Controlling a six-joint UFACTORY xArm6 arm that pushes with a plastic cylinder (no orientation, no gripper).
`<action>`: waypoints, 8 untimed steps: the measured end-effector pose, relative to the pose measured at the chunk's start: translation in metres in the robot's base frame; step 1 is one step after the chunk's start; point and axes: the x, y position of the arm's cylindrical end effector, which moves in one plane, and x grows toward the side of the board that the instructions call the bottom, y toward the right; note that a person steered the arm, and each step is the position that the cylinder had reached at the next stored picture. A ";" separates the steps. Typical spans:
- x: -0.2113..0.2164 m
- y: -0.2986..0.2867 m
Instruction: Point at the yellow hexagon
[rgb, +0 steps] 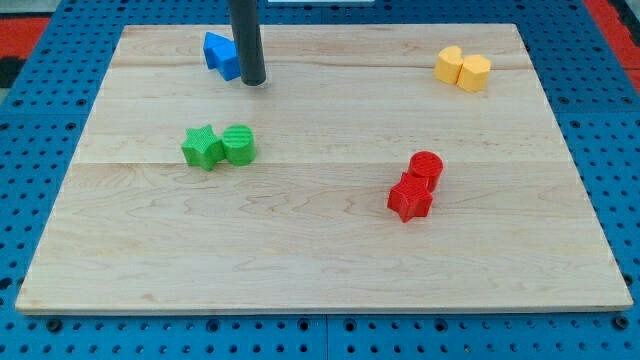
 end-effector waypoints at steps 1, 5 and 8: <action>0.000 0.025; -0.106 0.206; -0.080 0.365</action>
